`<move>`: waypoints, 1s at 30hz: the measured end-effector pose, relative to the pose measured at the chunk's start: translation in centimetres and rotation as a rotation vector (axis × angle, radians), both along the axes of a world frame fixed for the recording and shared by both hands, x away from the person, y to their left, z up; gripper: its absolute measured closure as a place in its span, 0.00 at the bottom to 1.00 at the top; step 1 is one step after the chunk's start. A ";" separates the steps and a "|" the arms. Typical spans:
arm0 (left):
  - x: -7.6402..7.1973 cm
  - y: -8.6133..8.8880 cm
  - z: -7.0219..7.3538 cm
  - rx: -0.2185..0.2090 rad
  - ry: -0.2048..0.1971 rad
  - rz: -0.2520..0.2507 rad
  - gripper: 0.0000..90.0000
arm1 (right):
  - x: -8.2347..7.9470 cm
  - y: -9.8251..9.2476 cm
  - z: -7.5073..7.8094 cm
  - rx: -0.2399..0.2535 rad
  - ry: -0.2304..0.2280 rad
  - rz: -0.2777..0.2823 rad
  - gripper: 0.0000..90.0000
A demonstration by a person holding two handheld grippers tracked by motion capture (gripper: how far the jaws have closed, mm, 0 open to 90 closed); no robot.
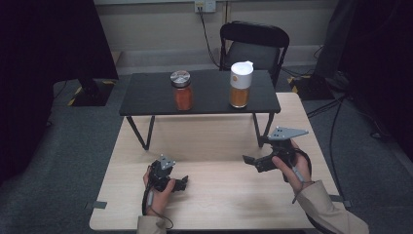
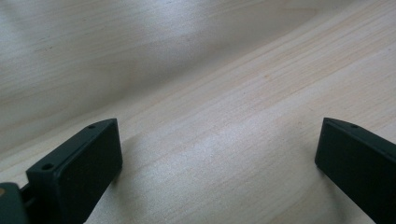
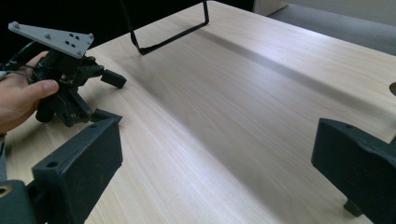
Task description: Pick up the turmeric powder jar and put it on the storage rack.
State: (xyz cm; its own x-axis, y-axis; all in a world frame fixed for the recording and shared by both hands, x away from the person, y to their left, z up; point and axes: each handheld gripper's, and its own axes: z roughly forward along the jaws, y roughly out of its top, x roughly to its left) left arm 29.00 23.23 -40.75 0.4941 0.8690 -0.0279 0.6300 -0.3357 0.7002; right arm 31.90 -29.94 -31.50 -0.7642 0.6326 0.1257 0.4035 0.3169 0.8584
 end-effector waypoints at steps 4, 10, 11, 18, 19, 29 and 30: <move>0.0 0.0 0.0 0.000 0.000 0.000 0.00 | -0.1 -0.1 -0.6 0.001 0.007 0.000 0.01; 0.0 0.0 0.0 0.000 0.000 0.000 0.00 | -0.1 -0.2 -1.2 -0.003 0.011 0.005 0.01; 0.0 0.0 0.0 0.000 0.000 0.000 0.00 | -0.2 -0.2 -1.4 -0.002 0.012 0.006 0.01; 0.0 0.0 0.0 0.000 0.000 0.000 0.00 | -0.2 -0.3 -2.2 -0.001 0.022 0.011 0.01; 0.0 0.0 0.0 0.000 0.000 0.000 0.00 | -0.2 -0.3 -2.2 -0.003 0.025 0.010 0.01; 0.0 0.0 0.0 0.001 0.000 0.000 0.00 | -0.5 -0.7 -3.0 -0.012 0.023 0.017 0.01; 0.0 0.0 0.0 0.001 0.000 0.000 0.00 | -0.5 -0.8 -3.1 -0.010 0.026 0.018 0.01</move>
